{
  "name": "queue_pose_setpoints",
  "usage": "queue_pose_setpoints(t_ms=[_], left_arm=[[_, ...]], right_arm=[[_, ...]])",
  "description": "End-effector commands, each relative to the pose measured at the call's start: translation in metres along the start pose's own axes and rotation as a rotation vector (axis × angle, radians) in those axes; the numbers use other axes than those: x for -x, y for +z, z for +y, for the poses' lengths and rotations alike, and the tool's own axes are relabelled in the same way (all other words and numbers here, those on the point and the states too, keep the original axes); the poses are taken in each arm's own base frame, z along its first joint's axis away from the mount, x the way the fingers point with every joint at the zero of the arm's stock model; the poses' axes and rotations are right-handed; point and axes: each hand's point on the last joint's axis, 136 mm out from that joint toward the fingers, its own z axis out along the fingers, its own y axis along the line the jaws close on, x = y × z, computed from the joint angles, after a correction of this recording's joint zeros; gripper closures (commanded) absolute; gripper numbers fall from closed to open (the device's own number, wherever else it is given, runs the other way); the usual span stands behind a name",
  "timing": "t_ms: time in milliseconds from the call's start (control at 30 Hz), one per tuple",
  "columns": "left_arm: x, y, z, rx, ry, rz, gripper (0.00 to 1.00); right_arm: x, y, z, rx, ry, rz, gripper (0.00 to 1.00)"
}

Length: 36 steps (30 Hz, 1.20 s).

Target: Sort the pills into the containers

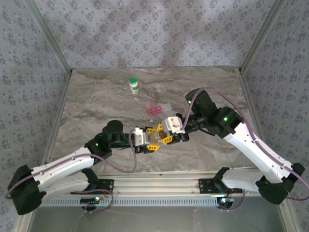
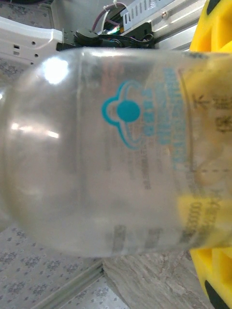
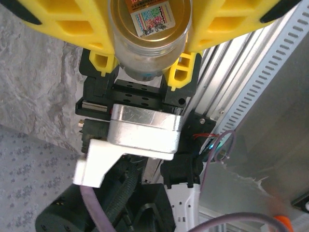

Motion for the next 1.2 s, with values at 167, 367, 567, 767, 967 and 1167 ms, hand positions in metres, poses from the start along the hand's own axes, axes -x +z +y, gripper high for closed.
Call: queue_pose_setpoints(t_ms=[167, 367, 567, 767, 967, 1167], left_arm=[[0.034, -0.002, 0.033, 0.107, 0.101, -0.068, 1.00], [0.035, 0.002, 0.063, 0.235, 0.159, -0.058, 1.00], [0.031, 0.010, 0.086, 0.332, 0.193, -0.046, 1.00], [0.022, 0.016, 0.096, 0.372, 0.178, -0.036, 1.00], [0.004, 0.019, 0.091, 0.356, 0.135, -0.005, 1.00], [-0.011, 0.015, 0.089, 0.378, 0.091, 0.009, 1.00]], right_arm=[[-0.042, 0.022, -0.024, -0.165, 0.305, 0.056, 0.70], [-0.082, 0.019, -0.069, -0.444, 0.670, 0.100, 0.66], [-0.121, -0.002, -0.104, -0.754, 1.103, 0.075, 0.66], [-0.125, -0.016, -0.125, -0.910, 1.276, -0.079, 0.65], [-0.101, -0.033, -0.140, -0.904, 1.235, -0.146, 0.57], [-0.072, -0.080, -0.145, -0.924, 1.125, -0.148, 0.54]])
